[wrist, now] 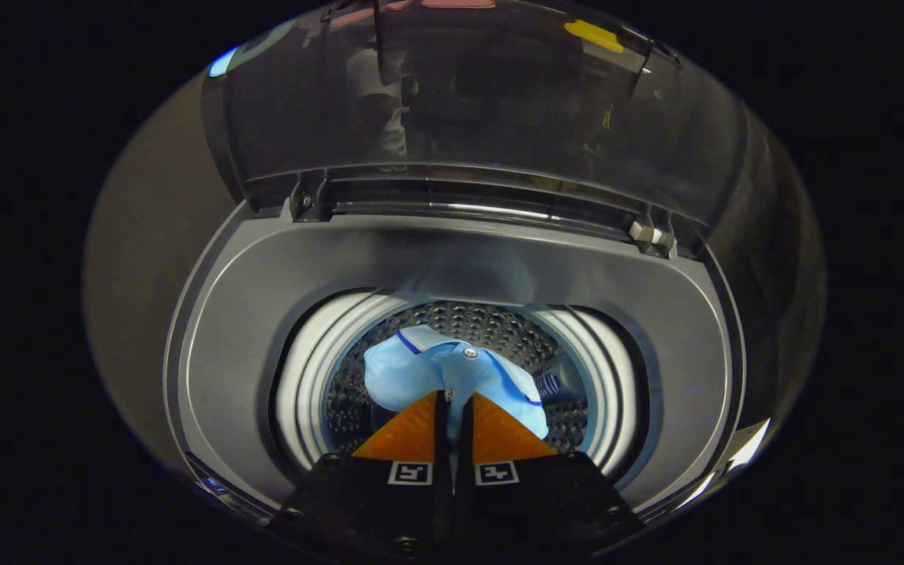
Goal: Put the clothes into the washing machine and then close the washing machine lid.
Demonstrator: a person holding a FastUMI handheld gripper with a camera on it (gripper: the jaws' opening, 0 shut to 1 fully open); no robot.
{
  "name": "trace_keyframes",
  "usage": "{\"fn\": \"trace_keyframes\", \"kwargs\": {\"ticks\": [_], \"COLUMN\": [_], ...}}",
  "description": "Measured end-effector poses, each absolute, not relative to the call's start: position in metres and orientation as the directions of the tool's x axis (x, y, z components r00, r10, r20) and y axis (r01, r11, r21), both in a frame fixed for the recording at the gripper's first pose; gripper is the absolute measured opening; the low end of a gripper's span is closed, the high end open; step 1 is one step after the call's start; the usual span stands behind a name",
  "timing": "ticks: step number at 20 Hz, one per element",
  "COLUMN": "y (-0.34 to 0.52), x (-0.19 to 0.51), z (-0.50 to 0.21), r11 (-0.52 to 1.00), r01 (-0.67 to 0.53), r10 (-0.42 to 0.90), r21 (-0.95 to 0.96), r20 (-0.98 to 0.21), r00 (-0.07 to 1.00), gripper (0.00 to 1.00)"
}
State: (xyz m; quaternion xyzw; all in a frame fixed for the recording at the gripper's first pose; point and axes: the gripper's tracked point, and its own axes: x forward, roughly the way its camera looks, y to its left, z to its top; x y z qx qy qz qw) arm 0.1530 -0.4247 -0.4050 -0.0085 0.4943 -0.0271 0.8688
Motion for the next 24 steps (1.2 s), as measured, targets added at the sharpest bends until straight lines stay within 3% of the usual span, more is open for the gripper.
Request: {"fn": "trace_keyframes", "kwargs": {"ticks": [2, 5, 15, 24], "y": [-0.43, -0.428, -0.432, -0.437], "x": [0.144, 0.148, 0.153, 0.219], "z": [-0.411, -0.41, -0.366, -0.176], "r11": [0.997, 0.998, 0.996, 0.996], "r01": [0.04, 0.05, 0.083, 0.084], "r10": [-0.081, -0.063, -0.083, -0.093], "r21": [-0.071, -0.044, -0.043, -0.042], "r20": [-0.885, -0.869, -0.818, -0.584], "r00": [0.458, 0.491, 0.569, 0.806], "gripper": [0.06, 0.98, 1.0, 0.99]}}
